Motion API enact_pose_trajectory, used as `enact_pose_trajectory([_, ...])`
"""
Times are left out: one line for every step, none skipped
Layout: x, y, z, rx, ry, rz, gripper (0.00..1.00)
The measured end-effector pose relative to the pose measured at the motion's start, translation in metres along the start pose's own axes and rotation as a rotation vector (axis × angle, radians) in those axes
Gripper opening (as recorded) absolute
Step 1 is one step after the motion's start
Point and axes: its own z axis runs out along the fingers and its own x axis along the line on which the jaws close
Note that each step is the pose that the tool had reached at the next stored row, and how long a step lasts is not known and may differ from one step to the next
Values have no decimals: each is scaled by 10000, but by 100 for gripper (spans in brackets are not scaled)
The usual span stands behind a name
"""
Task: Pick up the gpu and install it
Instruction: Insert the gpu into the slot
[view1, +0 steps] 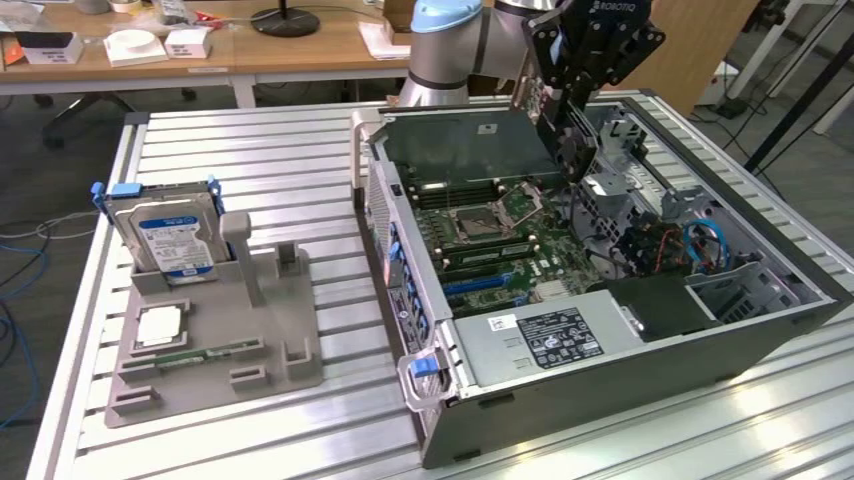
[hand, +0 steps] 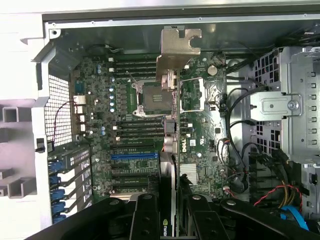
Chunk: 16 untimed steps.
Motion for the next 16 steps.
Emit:
enact_pose_trajectory([0,0,0,0,0,0,26])
enact_pose_trajectory([0,0,0,0,0,0,26])
enact_pose_trajectory([0,0,0,0,0,0,26])
enact_pose_trajectory([0,0,0,0,0,1,26])
enact_pose_trajectory([0,0,0,0,0,-10,26])
enact_pose_trajectory([0,0,0,0,1,-44,26])
enact_pose_trajectory([0,0,0,0,3,-90,26])
enact_pose_trajectory([0,0,0,0,6,-148,26])
enact_pose_trajectory([0,0,0,0,8,-215,26])
enact_pose_trajectory([0,0,0,0,12,-297,26])
enact_pose_trajectory([0,0,0,0,17,-389,26])
enact_pose_trajectory([0,0,0,0,20,-489,26])
enact_pose_trajectory([0,0,0,0,25,-595,26])
enact_pose_trajectory([0,0,0,0,30,-713,26])
enact_pose_trajectory([0,0,0,-1,36,-840,26])
enact_pose_trajectory([0,0,0,-1,41,-968,26])
